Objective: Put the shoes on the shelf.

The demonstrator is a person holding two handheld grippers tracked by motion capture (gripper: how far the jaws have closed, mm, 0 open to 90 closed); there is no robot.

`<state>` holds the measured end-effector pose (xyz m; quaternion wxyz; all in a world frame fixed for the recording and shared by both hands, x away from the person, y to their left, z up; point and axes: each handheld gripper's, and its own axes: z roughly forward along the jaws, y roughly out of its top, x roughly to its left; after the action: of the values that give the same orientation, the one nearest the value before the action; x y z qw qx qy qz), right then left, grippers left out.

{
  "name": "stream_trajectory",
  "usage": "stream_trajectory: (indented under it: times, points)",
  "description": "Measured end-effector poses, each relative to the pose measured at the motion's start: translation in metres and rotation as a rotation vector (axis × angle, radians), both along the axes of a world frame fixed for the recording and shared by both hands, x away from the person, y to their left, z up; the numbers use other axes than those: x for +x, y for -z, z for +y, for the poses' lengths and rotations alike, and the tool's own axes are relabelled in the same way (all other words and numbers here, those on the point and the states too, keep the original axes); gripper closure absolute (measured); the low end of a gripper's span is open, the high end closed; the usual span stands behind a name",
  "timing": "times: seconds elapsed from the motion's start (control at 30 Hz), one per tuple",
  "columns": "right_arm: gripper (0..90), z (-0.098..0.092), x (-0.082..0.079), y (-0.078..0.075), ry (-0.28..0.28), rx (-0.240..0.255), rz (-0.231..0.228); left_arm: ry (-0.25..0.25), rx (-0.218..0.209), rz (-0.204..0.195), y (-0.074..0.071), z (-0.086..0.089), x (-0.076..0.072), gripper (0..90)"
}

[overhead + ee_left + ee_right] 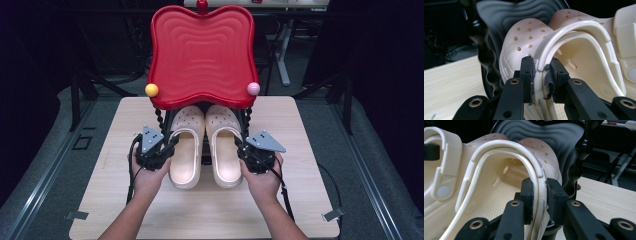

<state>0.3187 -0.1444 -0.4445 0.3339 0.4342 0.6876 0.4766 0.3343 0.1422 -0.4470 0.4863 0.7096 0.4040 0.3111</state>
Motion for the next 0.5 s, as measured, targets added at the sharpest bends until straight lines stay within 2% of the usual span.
stream_trajectory:
  times: [0.2, 0.5]
  points:
    - [75.9, 0.001, 0.009, 0.0, 0.015, 0.011, -0.01, -0.009, -0.014, -0.009, 0.001, -0.002, 0.01, 75.6]
    - [75.0, 0.007, 0.022, 0.004, 0.03, 0.001, -0.006, -0.035, 0.007, -0.026, 0.001, -0.003, 0.019, 73.7]
